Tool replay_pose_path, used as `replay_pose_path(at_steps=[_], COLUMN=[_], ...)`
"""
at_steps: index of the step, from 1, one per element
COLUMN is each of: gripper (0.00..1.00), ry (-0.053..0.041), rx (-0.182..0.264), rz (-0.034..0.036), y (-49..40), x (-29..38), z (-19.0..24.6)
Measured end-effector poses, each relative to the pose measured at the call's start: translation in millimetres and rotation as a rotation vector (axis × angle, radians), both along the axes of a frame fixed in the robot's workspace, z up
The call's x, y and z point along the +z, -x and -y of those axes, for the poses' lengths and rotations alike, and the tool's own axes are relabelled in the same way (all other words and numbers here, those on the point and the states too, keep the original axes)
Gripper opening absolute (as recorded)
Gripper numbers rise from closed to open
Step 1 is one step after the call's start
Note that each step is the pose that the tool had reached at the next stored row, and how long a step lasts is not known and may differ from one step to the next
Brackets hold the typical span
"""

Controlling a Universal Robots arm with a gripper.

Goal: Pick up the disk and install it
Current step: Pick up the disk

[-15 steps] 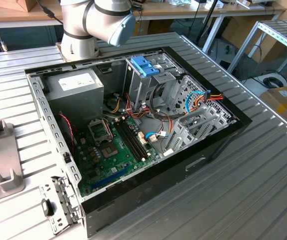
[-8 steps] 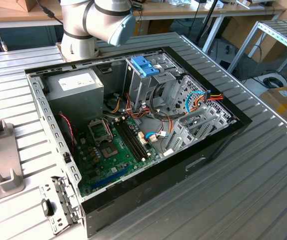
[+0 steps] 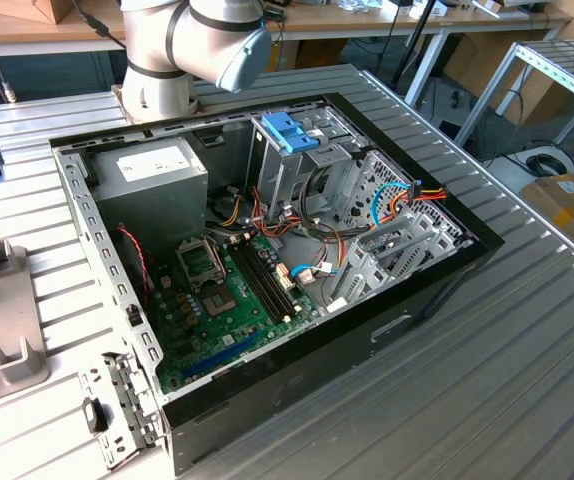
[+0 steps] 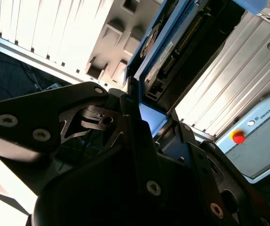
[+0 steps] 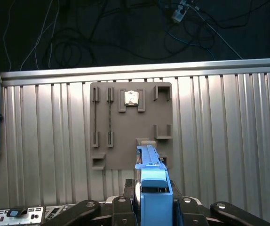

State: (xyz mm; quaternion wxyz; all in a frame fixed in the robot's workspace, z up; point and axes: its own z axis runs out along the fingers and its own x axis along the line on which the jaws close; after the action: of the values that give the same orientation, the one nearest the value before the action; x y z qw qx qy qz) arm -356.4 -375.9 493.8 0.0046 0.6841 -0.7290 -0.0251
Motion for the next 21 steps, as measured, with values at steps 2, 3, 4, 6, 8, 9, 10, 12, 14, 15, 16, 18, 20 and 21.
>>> replay_pose_path(at_steps=[2, 3, 4, 6, 8, 9, 10, 12, 14, 15, 16, 18, 20, 21], gripper=[0.37, 0.37, 0.37, 0.37, 0.37, 0.37, 0.37, 0.37, 0.37, 0.37, 0.37, 0.37, 0.37, 0.37], ry=[0.0001, 0.0000, 0.0001, 0.0000, 0.0000, 0.0000, 0.0000, 0.0001, 0.0000, 0.0000, 0.0000, 0.0001, 0.0000, 0.0000], rx=[0.000, 0.000, 0.000, 0.000, 0.000, 0.000, 0.000, 0.000, 0.000, 0.000, 0.000, 0.000, 0.000, 0.000], rz=[0.0000, 0.0000, 0.0000, 0.0000, 0.0000, 0.0000, 0.0001, -0.0001, 0.0000, 0.0001, 0.0001, 0.0000, 0.0000, 0.0001], y=[-1.2, -1.7, -2.2, -3.0, -4.0, -4.3, -4.6, -5.5, -6.6, -7.1, -7.6, -8.8, -9.7, -10.1], x=[-0.1, -0.1, -0.1, -0.2, -0.3, -0.3, -0.4, -0.5, -0.7, -0.8, -0.9, -0.9, -1.0, -1.1], z=[0.0, 0.0, 0.0, 0.1, 0.1, 0.1, 0.2, 0.2, 0.2, 0.3, 0.3, 0.3, 0.3, 0.3])
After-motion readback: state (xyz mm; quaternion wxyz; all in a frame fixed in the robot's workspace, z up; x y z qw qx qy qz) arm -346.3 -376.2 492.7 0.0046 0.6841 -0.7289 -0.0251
